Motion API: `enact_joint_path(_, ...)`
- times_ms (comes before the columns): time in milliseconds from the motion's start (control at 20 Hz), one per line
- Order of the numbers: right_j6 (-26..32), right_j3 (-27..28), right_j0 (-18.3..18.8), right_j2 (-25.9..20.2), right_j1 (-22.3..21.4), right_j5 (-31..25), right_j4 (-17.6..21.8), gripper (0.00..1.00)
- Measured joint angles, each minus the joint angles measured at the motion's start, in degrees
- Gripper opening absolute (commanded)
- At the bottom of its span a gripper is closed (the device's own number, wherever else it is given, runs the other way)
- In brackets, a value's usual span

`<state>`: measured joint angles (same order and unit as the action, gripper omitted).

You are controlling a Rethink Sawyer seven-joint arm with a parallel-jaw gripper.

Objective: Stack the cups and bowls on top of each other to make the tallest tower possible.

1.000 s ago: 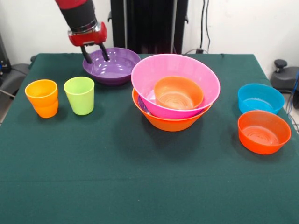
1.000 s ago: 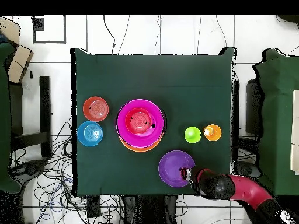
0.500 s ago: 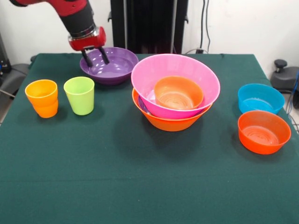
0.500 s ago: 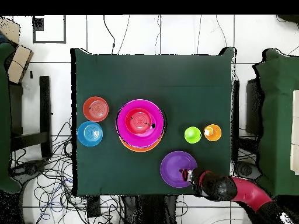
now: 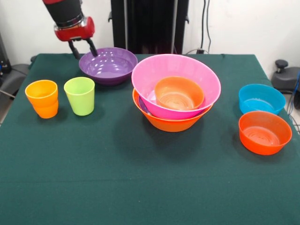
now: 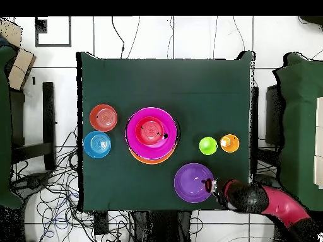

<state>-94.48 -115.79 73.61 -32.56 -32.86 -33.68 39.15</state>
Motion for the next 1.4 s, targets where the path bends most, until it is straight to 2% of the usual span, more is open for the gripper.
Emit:
enact_joint_path(200,0.0,0.0,-0.1,-0.7,-1.3,-0.2,-0.4,1.00)
enact_joint_path(400,0.0,0.1,-0.2,-0.7,-0.9,-0.2,-0.1,1.00)
enact_joint_path(750,0.0,2.6,0.7,-0.7,4.2,-0.2,4.2,1.00)
enact_joint_path(1000,0.0,5.1,3.0,-0.8,8.3,-0.2,7.7,1.00)
enact_joint_path(1150,0.0,5.9,5.1,-0.9,10.6,-0.2,8.2,1.00)
enact_joint_path(1400,0.0,6.0,6.3,-1.2,11.7,-0.2,8.2,1.00)
